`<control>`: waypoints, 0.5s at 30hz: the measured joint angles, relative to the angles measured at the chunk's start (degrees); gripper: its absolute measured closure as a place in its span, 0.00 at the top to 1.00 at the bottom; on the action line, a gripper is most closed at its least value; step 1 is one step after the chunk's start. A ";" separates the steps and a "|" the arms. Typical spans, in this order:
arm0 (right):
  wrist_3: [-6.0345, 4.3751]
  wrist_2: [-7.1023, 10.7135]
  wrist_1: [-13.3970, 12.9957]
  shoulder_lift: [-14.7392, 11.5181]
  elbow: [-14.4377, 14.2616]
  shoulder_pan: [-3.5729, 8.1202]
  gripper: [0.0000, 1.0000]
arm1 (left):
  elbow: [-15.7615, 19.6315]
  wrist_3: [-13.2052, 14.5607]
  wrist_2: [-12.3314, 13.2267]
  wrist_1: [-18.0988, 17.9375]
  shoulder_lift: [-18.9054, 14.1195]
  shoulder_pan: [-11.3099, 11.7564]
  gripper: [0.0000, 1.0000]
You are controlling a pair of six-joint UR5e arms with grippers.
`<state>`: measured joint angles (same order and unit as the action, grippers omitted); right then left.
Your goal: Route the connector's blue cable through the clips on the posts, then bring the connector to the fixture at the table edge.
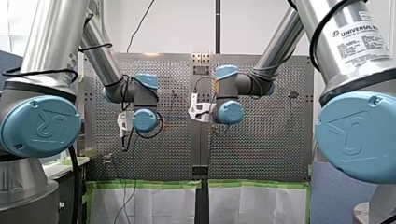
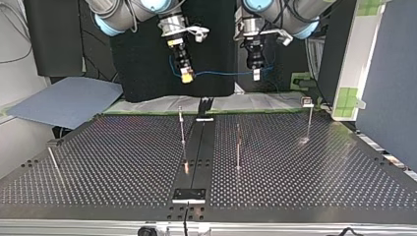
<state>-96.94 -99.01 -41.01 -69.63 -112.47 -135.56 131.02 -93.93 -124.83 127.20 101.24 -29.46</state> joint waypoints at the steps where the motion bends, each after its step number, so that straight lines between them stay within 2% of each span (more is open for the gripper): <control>1: 0.02 0.15 0.10 -0.49 0.03 0.15 0.00 | -0.60 0.06 0.03 0.65 -0.62 0.05 0.00; 6: 0.06 1.04 0.39 -3.24 0.41 1.05 0.00 | -3.02 0.15 0.07 3.06 -2.88 0.40 0.00; 11: 0.06 1.45 0.82 -6.00 1.28 1.95 0.00 | -5.06 0.22 0.26 5.03 -3.56 1.20 0.00; 15: 0.15 1.69 1.11 -6.42 2.34 2.50 0.00 | -5.79 0.24 1.28 5.32 -3.58 2.01 0.00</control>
<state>-96.78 -97.32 -39.91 -76.05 -110.14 -133.06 125.24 -93.69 -123.55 132.52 97.66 -27.45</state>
